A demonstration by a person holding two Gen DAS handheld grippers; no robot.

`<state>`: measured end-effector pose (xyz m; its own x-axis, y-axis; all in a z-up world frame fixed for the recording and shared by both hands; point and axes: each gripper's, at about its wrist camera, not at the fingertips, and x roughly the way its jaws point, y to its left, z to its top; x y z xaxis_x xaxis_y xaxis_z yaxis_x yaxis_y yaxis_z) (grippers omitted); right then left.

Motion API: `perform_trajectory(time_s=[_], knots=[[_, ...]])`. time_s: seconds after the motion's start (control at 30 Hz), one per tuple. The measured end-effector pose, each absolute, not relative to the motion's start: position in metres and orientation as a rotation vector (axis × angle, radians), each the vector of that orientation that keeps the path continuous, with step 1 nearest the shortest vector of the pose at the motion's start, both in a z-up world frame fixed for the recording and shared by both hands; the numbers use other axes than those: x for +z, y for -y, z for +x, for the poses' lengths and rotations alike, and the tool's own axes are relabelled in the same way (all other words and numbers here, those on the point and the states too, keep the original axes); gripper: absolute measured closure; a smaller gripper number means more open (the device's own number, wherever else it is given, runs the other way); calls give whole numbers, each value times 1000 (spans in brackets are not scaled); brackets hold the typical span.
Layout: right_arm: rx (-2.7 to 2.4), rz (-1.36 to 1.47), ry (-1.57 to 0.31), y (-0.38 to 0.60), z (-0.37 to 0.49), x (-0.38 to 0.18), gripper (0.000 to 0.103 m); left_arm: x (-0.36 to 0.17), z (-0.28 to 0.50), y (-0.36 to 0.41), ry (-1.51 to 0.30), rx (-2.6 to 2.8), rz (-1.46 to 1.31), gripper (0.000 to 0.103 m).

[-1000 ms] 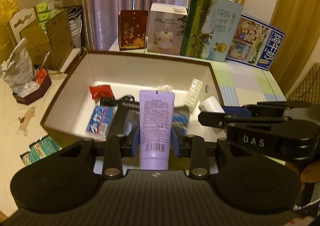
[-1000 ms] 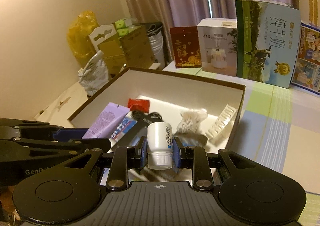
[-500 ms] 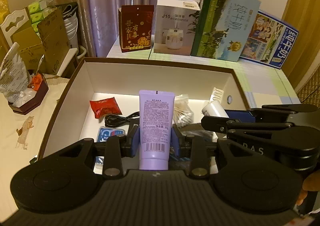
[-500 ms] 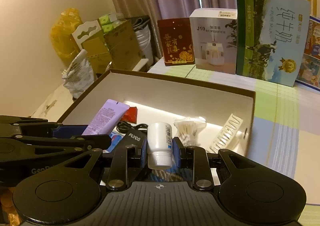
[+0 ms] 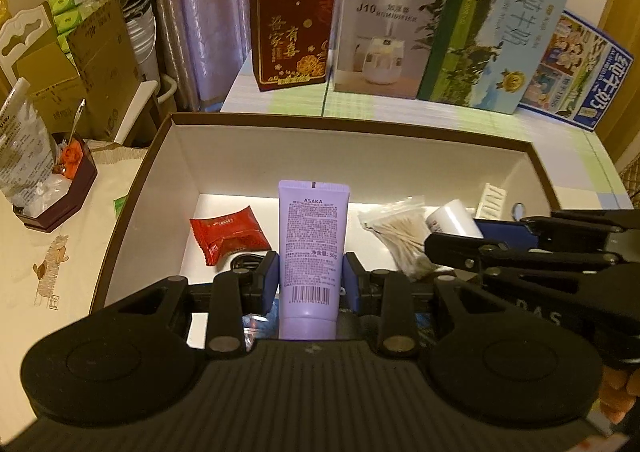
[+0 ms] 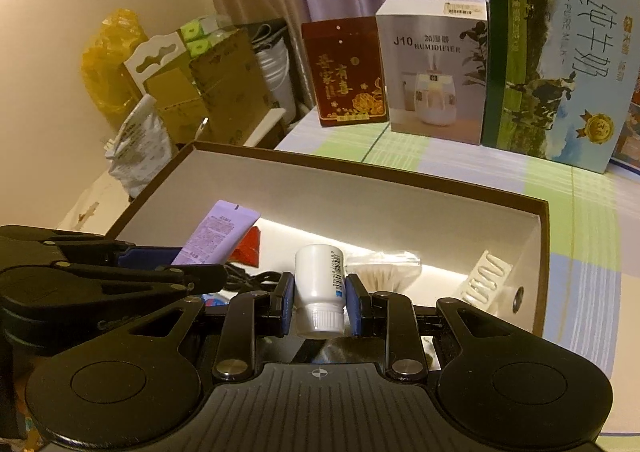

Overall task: Organize objects
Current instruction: 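Carry the purple tube and white bottle over the brown box with both tools, then open both grippers to drop the tube and bottle into the box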

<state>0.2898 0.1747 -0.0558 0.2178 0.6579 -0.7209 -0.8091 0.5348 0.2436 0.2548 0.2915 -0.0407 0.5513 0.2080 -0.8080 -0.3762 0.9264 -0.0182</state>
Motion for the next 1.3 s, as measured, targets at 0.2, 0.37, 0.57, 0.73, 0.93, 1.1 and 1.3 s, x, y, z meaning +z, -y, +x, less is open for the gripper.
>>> perform_trajectory(time_s=[0.2, 0.37, 0.57, 0.73, 0.93, 1.1, 1.3], knots=[[1006, -195, -899, -185, 298, -64, 79, -56, 272, -308, -960, 350, -207, 74], [993, -193, -909, -192, 304, -69, 79, -68, 283, -322, -980, 354, -225, 74], [990, -193, -912, -201, 307, -72, 79, -75, 290, -333, -983, 346, -241, 73], [983, -191, -922, -207, 310, -75, 79, -76, 292, -339, -983, 336, -240, 57], [984, -187, -927, -213, 311, -78, 79, -77, 290, -345, -987, 332, -244, 48], [990, -178, -903, -219, 309, -78, 78, -74, 288, -347, -979, 324, -238, 39], [973, -147, -871, -220, 311, -72, 64, -68, 286, -351, -963, 335, -222, 32]])
